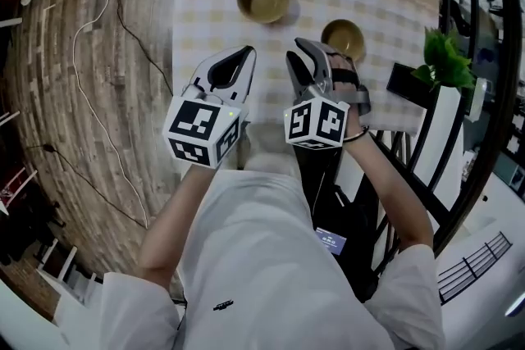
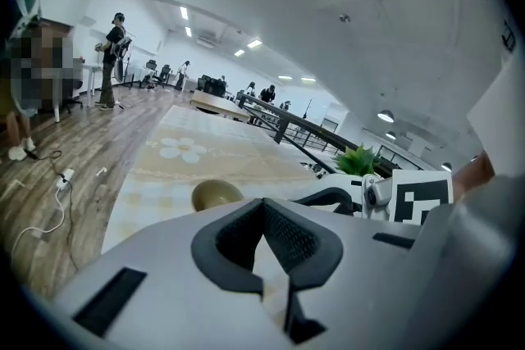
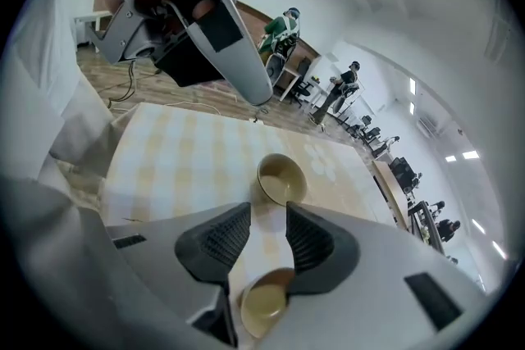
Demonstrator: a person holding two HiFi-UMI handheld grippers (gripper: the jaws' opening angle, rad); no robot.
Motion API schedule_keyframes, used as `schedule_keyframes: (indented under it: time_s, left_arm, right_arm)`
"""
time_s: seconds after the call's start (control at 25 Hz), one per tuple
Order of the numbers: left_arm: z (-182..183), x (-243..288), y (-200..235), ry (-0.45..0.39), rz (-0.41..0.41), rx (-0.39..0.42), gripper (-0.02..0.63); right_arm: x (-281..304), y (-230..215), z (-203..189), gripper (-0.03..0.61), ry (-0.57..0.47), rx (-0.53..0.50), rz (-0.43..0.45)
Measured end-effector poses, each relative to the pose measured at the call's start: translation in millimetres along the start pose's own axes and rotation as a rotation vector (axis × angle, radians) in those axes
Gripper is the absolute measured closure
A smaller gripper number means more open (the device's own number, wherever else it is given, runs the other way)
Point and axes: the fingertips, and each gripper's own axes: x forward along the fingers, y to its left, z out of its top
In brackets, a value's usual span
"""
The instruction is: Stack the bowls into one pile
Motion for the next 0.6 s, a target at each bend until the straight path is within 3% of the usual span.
schedule_keyframes:
  time_s: [0.24,0.6]
  left_arm:
    - [-16.8,14.6,-38.5,0.020,0.008,-0.021,0.597]
    - [-41.4,41.9,-55.0,0.032,-0.010,-0.050,0.597]
  right_arm:
    - [-16.1,-1.7,-51.8,0.449,0.026,0.009,0.002]
    - [-3.8,6.2,-117.8,0.449,0.127,0.047,-0.002]
